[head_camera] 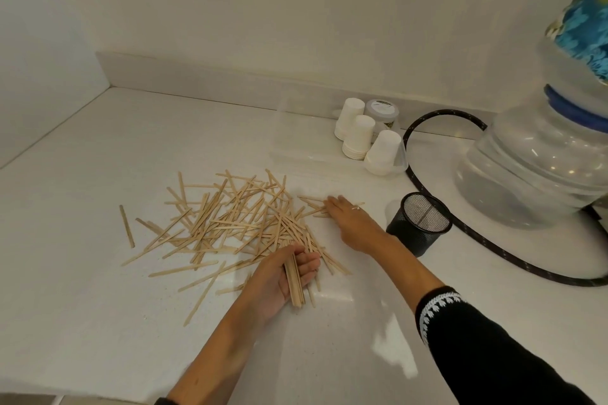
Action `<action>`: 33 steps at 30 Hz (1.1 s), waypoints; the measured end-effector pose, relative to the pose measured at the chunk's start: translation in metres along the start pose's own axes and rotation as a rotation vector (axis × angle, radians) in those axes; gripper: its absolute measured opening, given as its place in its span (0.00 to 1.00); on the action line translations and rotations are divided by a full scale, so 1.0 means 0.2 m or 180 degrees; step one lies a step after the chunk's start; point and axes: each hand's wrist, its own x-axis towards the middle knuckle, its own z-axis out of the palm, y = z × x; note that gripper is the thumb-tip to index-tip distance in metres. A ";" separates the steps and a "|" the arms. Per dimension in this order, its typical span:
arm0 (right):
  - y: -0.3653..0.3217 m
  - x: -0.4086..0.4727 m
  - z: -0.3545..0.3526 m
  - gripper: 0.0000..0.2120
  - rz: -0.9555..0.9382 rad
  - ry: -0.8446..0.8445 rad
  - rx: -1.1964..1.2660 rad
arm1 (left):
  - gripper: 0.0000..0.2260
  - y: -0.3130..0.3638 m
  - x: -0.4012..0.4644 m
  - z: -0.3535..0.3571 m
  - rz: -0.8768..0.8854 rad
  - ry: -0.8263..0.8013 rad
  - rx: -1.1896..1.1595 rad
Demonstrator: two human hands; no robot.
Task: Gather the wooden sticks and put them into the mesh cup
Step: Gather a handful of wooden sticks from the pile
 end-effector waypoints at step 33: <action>-0.22 -0.29 -0.14 0.08 0.1564 -0.0029 0.4746 | 0.20 0.05 0.03 0.12 0.0241 0.0090 0.0032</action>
